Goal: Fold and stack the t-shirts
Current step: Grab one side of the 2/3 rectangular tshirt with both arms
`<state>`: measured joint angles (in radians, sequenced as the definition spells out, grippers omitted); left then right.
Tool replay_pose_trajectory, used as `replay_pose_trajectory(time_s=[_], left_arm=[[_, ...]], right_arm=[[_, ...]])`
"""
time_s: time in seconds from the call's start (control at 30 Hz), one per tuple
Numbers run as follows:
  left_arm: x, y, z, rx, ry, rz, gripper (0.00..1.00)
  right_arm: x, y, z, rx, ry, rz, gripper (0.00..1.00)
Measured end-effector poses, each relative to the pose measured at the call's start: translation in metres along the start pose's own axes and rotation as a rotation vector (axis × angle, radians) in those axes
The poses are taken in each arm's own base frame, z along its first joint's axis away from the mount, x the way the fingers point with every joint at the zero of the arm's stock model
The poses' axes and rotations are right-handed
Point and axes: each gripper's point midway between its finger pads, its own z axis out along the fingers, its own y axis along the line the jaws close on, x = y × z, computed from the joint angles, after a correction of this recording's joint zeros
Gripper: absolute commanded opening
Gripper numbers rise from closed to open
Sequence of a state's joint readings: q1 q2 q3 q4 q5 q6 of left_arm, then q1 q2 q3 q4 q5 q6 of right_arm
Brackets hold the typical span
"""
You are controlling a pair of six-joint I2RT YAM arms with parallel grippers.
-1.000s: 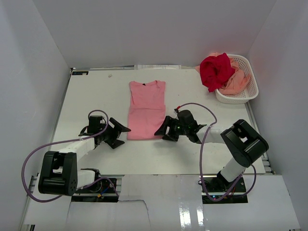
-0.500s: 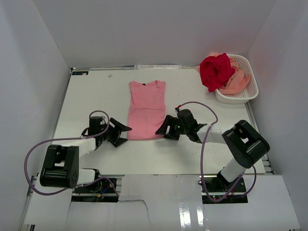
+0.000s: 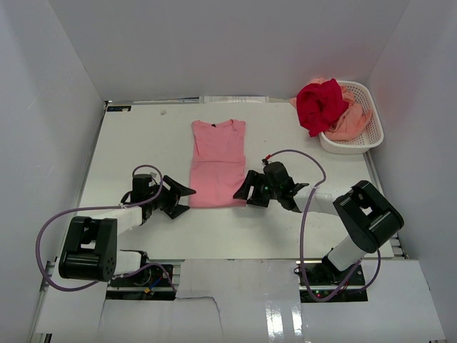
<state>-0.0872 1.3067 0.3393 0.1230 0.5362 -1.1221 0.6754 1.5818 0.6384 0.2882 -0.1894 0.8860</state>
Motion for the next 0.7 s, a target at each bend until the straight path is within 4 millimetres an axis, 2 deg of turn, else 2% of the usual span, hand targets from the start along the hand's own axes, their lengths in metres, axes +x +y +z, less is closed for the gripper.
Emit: replay_pose_trajectory(time_s=[0.3,0.4,0.57,0.63,0.7], left_arm=[[0.000,0.000,-0.001,-0.001,-0.001,0.004,0.83],[0.000,0.001,-0.001,-0.003,-0.002,0.006,0.83],[0.001,0.001,-0.002,-0.008,-0.001,0.005,0.83],[0.001,0.002,-0.002,-0.011,0.000,0.005,0.83],[0.002,0.002,-0.003,-0.012,0.001,0.007,0.83]], right_arm=[[0.000,0.001,0.002,-0.009,0.002,-0.005,0.74],[0.000,0.004,0.008,-0.035,0.011,-0.007,0.64],[0.004,0.006,0.015,-0.058,0.034,-0.002,0.55],[0.004,0.005,0.015,-0.056,0.036,-0.002,0.57],[0.005,0.005,0.014,-0.053,0.039,-0.002,0.65]])
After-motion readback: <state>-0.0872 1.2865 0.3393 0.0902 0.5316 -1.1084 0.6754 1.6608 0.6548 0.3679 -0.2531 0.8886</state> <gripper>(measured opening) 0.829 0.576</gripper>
